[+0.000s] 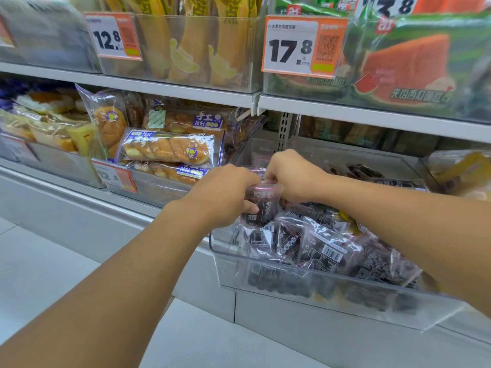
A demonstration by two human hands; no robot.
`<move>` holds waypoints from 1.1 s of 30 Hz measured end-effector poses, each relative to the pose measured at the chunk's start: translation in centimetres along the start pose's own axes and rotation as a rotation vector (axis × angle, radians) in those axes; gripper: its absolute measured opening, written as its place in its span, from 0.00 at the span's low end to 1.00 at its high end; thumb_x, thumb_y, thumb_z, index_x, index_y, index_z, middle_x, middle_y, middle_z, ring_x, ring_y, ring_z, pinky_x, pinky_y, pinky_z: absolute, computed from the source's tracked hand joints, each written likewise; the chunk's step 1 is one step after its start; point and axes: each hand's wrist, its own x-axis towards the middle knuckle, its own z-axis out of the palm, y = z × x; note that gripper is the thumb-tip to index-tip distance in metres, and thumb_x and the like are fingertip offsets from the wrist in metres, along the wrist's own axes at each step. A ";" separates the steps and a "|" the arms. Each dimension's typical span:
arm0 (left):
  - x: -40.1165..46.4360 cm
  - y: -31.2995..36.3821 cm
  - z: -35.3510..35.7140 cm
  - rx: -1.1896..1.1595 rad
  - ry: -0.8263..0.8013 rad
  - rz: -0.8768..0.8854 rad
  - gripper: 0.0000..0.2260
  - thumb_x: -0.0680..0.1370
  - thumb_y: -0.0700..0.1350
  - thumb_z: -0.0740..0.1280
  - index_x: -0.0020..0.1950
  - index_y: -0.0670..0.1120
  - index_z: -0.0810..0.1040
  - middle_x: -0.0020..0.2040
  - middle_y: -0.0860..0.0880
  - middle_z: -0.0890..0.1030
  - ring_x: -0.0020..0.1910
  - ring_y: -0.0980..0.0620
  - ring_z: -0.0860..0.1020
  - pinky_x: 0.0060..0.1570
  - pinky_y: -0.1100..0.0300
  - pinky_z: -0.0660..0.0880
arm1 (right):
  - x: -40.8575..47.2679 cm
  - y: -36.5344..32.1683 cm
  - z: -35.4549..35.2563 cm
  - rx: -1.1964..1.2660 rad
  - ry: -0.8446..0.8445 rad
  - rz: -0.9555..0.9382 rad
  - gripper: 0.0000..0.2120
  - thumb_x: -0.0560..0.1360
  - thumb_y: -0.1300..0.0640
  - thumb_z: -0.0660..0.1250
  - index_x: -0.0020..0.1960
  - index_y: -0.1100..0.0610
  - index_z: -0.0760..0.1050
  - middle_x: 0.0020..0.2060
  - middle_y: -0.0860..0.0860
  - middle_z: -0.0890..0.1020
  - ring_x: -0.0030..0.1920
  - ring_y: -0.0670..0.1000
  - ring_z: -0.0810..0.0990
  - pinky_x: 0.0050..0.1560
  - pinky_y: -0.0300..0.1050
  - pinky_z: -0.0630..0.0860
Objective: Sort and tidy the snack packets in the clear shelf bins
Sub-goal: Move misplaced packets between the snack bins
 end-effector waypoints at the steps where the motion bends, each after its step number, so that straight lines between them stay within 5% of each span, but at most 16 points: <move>1: 0.1 0.1 0.0 0.014 -0.012 -0.012 0.11 0.75 0.51 0.75 0.52 0.49 0.78 0.44 0.50 0.79 0.46 0.45 0.78 0.44 0.53 0.73 | -0.3 0.1 0.1 0.019 0.067 -0.020 0.20 0.71 0.50 0.79 0.30 0.62 0.77 0.23 0.58 0.73 0.24 0.49 0.65 0.29 0.45 0.72; 5: 1.0 0.7 0.4 0.176 0.041 -0.027 0.15 0.76 0.54 0.73 0.62 0.53 0.80 0.59 0.49 0.78 0.60 0.46 0.74 0.54 0.54 0.66 | -1.8 0.0 0.3 0.103 0.182 0.009 0.23 0.72 0.57 0.77 0.24 0.54 0.69 0.20 0.46 0.70 0.23 0.43 0.68 0.32 0.41 0.68; 8: 1.5 1.0 0.8 0.255 0.066 -0.061 0.16 0.76 0.55 0.74 0.62 0.55 0.80 0.62 0.50 0.72 0.65 0.47 0.68 0.64 0.48 0.64 | -2.1 -0.5 -1.2 0.292 -0.063 0.174 0.13 0.73 0.54 0.77 0.38 0.63 0.80 0.31 0.54 0.83 0.32 0.47 0.83 0.39 0.47 0.83; 10: 1.4 0.8 0.8 0.240 0.061 -0.069 0.17 0.75 0.54 0.74 0.63 0.55 0.80 0.62 0.50 0.74 0.65 0.47 0.68 0.65 0.47 0.63 | -2.3 -0.8 -2.7 0.358 -0.200 0.327 0.17 0.74 0.50 0.75 0.45 0.66 0.80 0.38 0.57 0.86 0.40 0.51 0.86 0.45 0.50 0.85; 14: 1.0 0.5 1.0 0.178 0.172 -0.038 0.20 0.73 0.53 0.77 0.61 0.52 0.76 0.56 0.51 0.79 0.59 0.48 0.75 0.59 0.50 0.66 | -4.4 -1.8 -5.6 0.128 -0.129 0.247 0.15 0.76 0.50 0.71 0.35 0.57 0.84 0.31 0.49 0.85 0.37 0.47 0.85 0.38 0.40 0.81; 17: 0.6 0.5 1.1 0.063 0.225 -0.042 0.22 0.71 0.48 0.79 0.58 0.52 0.70 0.51 0.51 0.81 0.50 0.47 0.79 0.52 0.51 0.73 | -6.4 -3.9 -5.6 0.190 -0.281 -0.001 0.09 0.75 0.49 0.73 0.42 0.53 0.87 0.35 0.44 0.86 0.35 0.40 0.82 0.39 0.35 0.76; 21: -0.4 0.2 1.2 -0.090 0.228 -0.037 0.23 0.73 0.36 0.73 0.55 0.52 0.63 0.42 0.48 0.78 0.37 0.47 0.77 0.40 0.44 0.76 | -5.8 -4.8 -2.1 -0.135 -0.405 -0.136 0.19 0.75 0.49 0.71 0.57 0.64 0.79 0.53 0.60 0.83 0.55 0.59 0.81 0.56 0.57 0.77; 26: -0.7 -0.1 1.0 -0.034 0.175 -0.038 0.17 0.73 0.32 0.70 0.38 0.54 0.72 0.45 0.54 0.78 0.41 0.51 0.79 0.44 0.52 0.78 | -5.7 -5.8 -0.9 -0.338 -0.529 0.028 0.25 0.77 0.35 0.64 0.38 0.57 0.72 0.33 0.50 0.75 0.34 0.49 0.73 0.38 0.47 0.74; 29: -0.6 -0.2 1.1 -0.030 0.170 -0.008 0.14 0.74 0.36 0.72 0.40 0.56 0.78 0.49 0.54 0.82 0.47 0.51 0.80 0.49 0.51 0.79 | -5.8 -5.7 -0.5 -0.350 -0.556 0.116 0.26 0.74 0.32 0.65 0.36 0.56 0.75 0.30 0.48 0.76 0.33 0.48 0.75 0.41 0.46 0.78; 33: 0.0 -0.3 1.3 0.062 0.132 0.024 0.13 0.75 0.36 0.71 0.45 0.55 0.84 0.50 0.56 0.83 0.47 0.53 0.79 0.50 0.51 0.79 | -5.1 -4.8 -1.0 -0.274 -0.567 0.091 0.25 0.69 0.32 0.71 0.42 0.56 0.79 0.26 0.47 0.79 0.29 0.47 0.76 0.32 0.41 0.71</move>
